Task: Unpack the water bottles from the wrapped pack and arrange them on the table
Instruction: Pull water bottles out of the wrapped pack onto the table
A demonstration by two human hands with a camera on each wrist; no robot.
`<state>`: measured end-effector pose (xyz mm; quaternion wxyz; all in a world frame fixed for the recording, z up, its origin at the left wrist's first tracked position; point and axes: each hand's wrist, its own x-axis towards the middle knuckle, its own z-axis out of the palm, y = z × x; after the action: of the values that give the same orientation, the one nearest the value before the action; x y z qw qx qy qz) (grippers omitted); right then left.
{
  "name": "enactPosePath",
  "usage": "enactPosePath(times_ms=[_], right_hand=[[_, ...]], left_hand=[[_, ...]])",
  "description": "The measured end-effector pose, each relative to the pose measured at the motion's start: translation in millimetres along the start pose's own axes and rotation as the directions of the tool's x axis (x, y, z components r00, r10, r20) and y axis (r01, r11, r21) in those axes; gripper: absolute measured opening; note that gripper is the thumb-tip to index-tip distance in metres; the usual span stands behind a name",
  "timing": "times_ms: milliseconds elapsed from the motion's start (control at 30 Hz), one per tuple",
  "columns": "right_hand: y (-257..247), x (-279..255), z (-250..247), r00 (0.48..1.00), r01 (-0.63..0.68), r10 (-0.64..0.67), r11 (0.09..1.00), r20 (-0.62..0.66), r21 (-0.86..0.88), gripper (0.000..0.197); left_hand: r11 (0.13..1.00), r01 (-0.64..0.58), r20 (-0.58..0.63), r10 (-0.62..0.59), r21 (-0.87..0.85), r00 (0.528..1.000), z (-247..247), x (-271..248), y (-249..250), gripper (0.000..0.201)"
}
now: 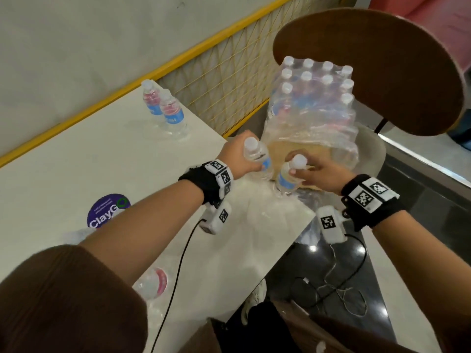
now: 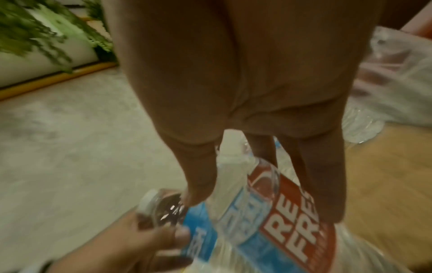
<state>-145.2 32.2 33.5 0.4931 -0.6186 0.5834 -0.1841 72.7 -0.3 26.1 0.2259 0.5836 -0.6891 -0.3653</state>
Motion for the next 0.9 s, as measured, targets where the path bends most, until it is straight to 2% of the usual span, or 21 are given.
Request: enactPosePath(times_ms=[67, 133, 267, 367, 433, 533, 633, 700, 767, 833, 900], right_hand=[[-7, -24, 16, 0.986, 0.077, -0.069, 0.996, 0.154, -0.043, 0.024], [-19, -46, 36, 0.949, 0.153, -0.113, 0.982, 0.296, -0.115, 0.024], [-37, -75, 98, 0.818, 0.251, -0.117, 0.954, 0.564, -0.165, 0.025], [-42, -91, 151, 0.736, 0.35, -0.127, 0.912, 0.665, -0.214, 0.029], [-45, -99, 181, 0.716, 0.377, -0.157, 0.907, 0.68, -0.187, 0.031], [-53, -106, 210, 0.74, 0.38, -0.173, 0.905, 0.65, -0.192, 0.033], [-60, -106, 222, 0.786, 0.375, -0.187, 0.902, 0.59, -0.214, 0.037], [-63, -103, 218, 0.822, 0.328, -0.158, 0.917, 0.548, -0.228, 0.042], [-68, -98, 207, 0.854, 0.247, -0.109, 0.945, 0.51, -0.213, 0.046], [-72, -91, 192, 0.898, 0.183, -0.065, 0.955, 0.436, -0.234, 0.039], [-75, -82, 178, 0.944, 0.124, -0.021, 0.948, 0.33, -0.293, 0.027]], left_hand=[[1.0, 0.017, 0.014, -0.018, 0.024, 1.0, -20, -12, 4, 0.056], [0.99, 0.008, 0.065, -0.017, 0.138, 0.998, -38, -25, 5, 0.056], [0.943, 0.015, 0.22, -0.093, 0.332, 0.971, -56, -60, -6, 0.049], [0.877, -0.036, 0.348, -0.152, 0.48, 0.925, -58, -88, -19, 0.045], [0.82, -0.083, 0.4, -0.186, 0.567, 0.897, -58, -105, -28, 0.048], [0.786, -0.097, 0.42, -0.218, 0.611, 0.881, -59, -121, -34, 0.057], [0.773, -0.1, 0.424, -0.231, 0.627, 0.876, -64, -133, -35, 0.057], [0.758, -0.113, 0.433, -0.238, 0.643, 0.869, -67, -139, -34, 0.055], [0.739, -0.122, 0.434, -0.246, 0.663, 0.867, -71, -147, -33, 0.061], [0.725, -0.125, 0.421, -0.242, 0.677, 0.874, -76, -156, -26, 0.068], [0.717, -0.136, 0.388, -0.199, 0.684, 0.9, -83, -167, -16, 0.067]])
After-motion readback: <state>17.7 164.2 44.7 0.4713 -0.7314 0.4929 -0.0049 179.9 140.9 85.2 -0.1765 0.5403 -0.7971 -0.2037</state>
